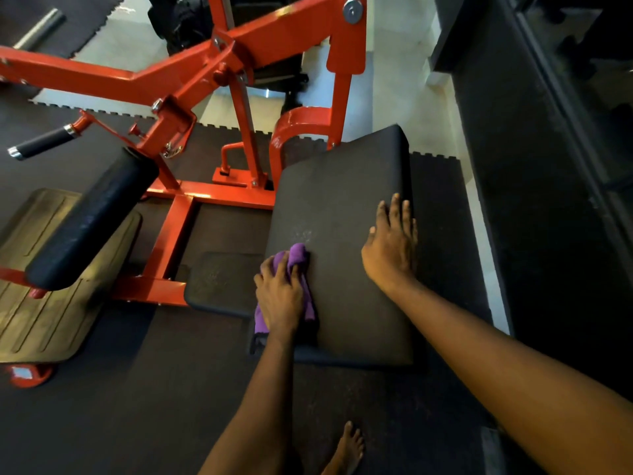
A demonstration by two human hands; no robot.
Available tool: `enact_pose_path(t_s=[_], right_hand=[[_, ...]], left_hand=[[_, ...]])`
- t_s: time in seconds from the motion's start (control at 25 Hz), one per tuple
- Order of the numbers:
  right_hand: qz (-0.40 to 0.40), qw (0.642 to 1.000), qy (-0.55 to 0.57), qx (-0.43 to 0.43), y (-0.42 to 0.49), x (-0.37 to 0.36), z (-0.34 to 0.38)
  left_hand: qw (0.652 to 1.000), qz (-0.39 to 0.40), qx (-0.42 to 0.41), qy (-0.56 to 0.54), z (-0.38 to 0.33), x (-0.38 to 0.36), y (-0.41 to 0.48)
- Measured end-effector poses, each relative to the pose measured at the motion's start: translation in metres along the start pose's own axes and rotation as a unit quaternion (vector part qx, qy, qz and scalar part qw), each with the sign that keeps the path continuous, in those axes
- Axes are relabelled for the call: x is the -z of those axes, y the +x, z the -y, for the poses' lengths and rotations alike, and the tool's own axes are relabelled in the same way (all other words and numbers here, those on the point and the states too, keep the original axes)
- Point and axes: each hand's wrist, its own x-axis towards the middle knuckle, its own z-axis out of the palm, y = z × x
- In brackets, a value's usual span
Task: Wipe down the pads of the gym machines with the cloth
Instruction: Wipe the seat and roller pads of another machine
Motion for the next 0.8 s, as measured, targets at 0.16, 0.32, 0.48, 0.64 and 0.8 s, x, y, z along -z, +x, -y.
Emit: enact_pose_path(t_s=[0.16,0.32,0.48,0.64,0.8], right_hand=[[0.031,0.995,-0.085,0.032,0.053,-0.001,0.009],[0.018,0.988,-0.152,0.026,0.055,-0.010,0.012],[0.002,0.988,-0.154,0.020,0.054,-0.011,0.013],[-0.012,0.992,-0.127,0.014,0.055,-0.014,0.012],[-0.058,0.997,-0.050,-0.030,0.076,-0.012,0.020]], left_hand=[[0.992,0.019,-0.117,-0.038,-0.054,-0.016,0.033],[0.992,0.060,-0.109,-0.028,-0.048,-0.036,0.080],[0.996,0.064,0.018,-0.057,-0.015,-0.037,0.125],[0.991,0.073,-0.080,-0.074,-0.036,-0.022,0.095],[0.969,0.137,-0.174,-0.109,-0.073,-0.017,0.083]])
